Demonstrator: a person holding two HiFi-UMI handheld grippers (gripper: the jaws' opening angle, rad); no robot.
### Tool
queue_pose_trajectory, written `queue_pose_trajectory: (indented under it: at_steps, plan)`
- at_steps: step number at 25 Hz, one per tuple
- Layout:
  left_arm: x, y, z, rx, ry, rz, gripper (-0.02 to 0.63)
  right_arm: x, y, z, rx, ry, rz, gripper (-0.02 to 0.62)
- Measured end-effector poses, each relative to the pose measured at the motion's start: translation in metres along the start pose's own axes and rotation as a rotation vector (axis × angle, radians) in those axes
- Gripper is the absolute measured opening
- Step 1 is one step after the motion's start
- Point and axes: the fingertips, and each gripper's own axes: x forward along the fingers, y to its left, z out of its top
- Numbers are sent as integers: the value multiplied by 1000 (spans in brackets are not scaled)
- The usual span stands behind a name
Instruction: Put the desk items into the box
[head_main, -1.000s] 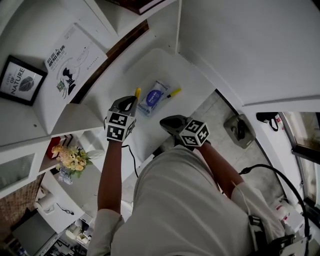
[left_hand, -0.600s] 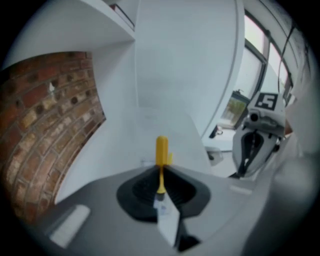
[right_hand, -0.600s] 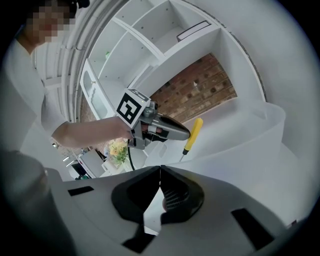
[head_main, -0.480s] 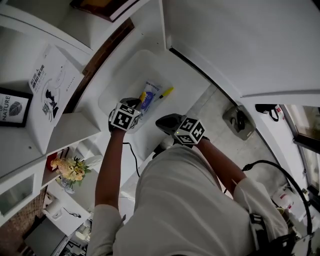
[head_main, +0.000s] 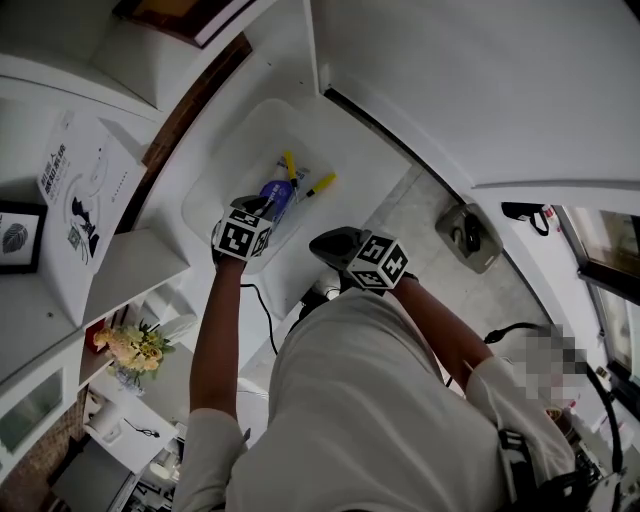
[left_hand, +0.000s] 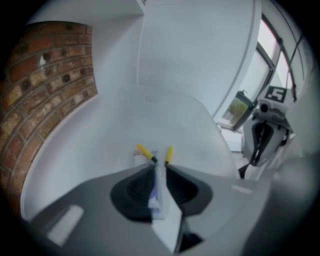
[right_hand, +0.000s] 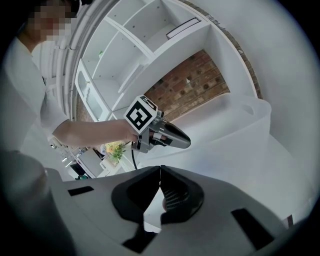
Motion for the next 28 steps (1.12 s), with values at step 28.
queue_pose_trajectory:
  at_steps: [28]
  plan:
    - [-120,-24,-26,-174,-352,120,18,16,30,16,-77,25,-8,0]
